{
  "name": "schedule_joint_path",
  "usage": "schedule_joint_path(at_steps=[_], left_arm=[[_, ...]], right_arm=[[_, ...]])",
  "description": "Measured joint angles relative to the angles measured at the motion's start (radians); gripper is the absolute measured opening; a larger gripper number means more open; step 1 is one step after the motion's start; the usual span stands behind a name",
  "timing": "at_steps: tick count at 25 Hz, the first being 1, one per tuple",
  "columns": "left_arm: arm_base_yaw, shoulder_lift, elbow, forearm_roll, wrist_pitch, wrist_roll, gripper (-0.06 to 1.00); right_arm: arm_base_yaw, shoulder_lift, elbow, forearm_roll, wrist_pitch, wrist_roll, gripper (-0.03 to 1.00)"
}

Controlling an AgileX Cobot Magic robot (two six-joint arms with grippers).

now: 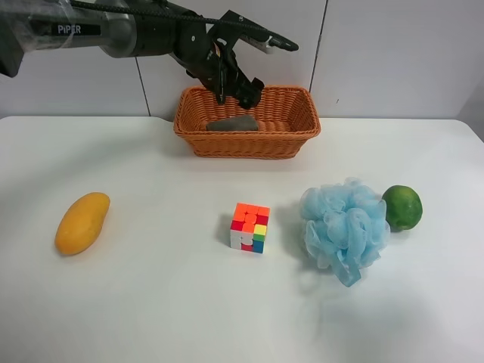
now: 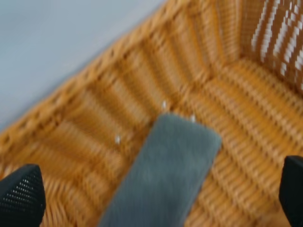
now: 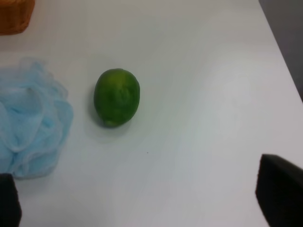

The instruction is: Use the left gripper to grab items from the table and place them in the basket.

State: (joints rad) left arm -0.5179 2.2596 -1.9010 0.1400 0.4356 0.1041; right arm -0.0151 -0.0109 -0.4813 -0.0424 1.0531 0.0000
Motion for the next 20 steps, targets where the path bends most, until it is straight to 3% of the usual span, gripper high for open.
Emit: schedule_joint_path(at_steps=[5,10,13,16,20], left_arm=[[0.004,-0.106,0.000,0.026,0.310,-0.009,0.99],[0.025,-0.305,0.000,0.169,0.713,-0.008,0.99],[0.046,-0.463,0.020,0.230,0.757,-0.015,0.99],[0.070,-0.642,0.090,0.241,0.767,-0.040,0.99],[0.106,-0.899,0.250,0.286,0.768,-0.082,0.99]], right_arm=[[0.000,0.000,0.000,0.000,0.000,0.000,0.99],[0.000,0.000,0.000,0.000,0.000,0.000,0.99],[0.000,0.000,0.000,0.000,0.000,0.000,0.99],[0.000,0.000,0.000,0.000,0.000,0.000,0.99],[0.000,0.000,0.000,0.000,0.000,0.000,0.99]])
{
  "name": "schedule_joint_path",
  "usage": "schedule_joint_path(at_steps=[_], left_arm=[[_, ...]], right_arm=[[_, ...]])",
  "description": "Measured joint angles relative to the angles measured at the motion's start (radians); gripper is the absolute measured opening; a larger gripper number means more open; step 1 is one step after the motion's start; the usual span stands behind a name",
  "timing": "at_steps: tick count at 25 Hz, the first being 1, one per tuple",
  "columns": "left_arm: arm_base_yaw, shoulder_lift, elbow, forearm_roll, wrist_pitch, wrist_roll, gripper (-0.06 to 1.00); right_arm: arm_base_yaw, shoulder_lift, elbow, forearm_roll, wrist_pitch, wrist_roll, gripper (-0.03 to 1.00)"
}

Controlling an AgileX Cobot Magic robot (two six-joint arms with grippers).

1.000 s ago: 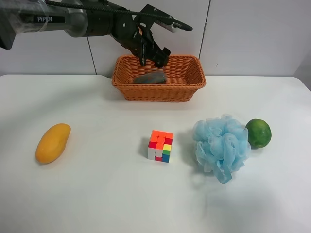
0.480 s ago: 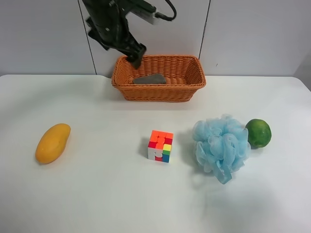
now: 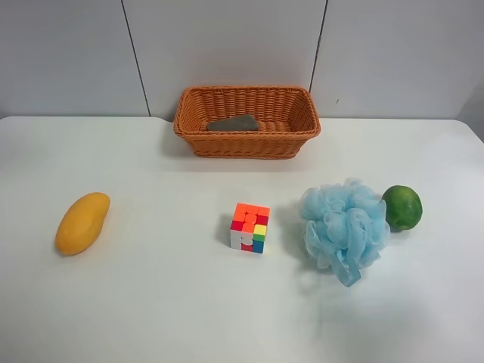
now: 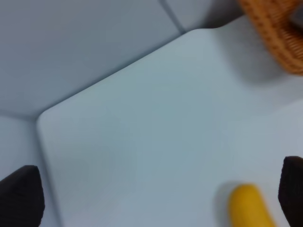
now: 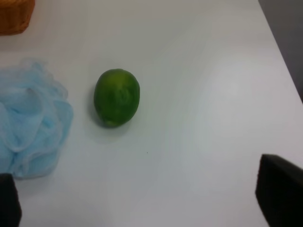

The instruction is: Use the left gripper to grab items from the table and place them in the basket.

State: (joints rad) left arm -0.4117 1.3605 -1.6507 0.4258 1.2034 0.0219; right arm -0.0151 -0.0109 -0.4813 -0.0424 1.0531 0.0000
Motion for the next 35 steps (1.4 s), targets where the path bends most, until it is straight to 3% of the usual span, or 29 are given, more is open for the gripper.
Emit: schedule_joint_path(at_steps=[3,8,13,20,24,35], left_arm=[[0.062,-0.194,0.159,0.031,0.003,-0.028,0.99],[0.274,-0.531,0.430,0.047,0.004,-0.036,0.99],[0.463,-0.867,0.620,-0.031,0.007,-0.037,0.99],[0.488,-1.192,0.877,-0.245,0.006,-0.040,0.99],[0.488,-1.326,0.998,-0.338,-0.058,-0.040,0.99],[0.488,-1.367,1.142,-0.376,-0.135,-0.055,0.99]], right_arm=[[0.000,0.000,0.000,0.000,0.000,0.000,0.99],[0.000,0.000,0.000,0.000,0.000,0.000,0.99],[0.000,0.000,0.000,0.000,0.000,0.000,0.99],[0.000,0.000,0.000,0.000,0.000,0.000,0.99],[0.000,0.000,0.000,0.000,0.000,0.000,0.99],[0.000,0.000,0.000,0.000,0.000,0.000,0.99]])
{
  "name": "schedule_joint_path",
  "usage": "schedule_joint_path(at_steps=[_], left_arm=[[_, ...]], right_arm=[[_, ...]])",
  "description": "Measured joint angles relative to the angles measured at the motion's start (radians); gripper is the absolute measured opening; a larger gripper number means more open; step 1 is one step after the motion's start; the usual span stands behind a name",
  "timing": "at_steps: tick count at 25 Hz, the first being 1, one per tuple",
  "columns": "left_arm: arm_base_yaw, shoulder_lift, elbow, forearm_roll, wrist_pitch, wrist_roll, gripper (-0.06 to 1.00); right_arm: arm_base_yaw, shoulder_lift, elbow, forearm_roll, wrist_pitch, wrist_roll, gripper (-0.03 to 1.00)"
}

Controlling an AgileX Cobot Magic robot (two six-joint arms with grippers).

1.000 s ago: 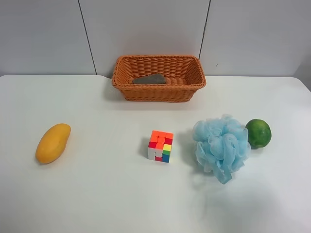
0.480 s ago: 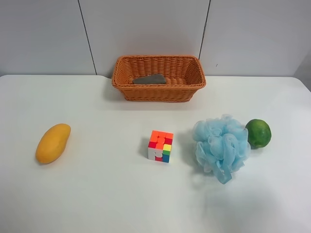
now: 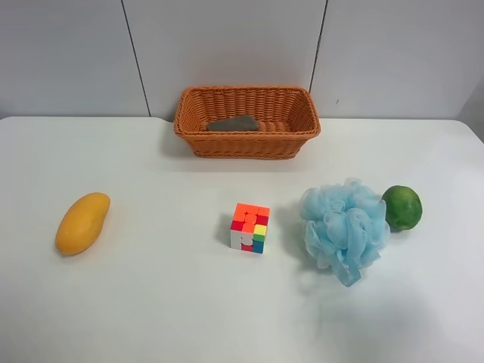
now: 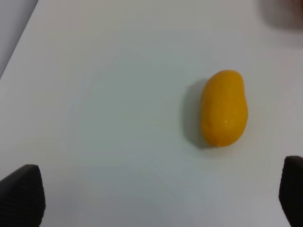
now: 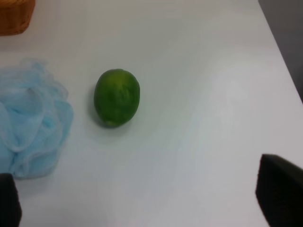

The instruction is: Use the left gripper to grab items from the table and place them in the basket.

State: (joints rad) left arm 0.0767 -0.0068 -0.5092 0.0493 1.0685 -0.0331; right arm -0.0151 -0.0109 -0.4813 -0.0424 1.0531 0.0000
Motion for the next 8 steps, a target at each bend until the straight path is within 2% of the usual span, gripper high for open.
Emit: schedule_joint_path(at_steps=[8], left_arm=[[0.000,0.000,0.000,-0.002,-0.001,-0.001,0.99]], right_arm=[[0.000,0.000,0.000,0.000,0.000,0.000,0.99]])
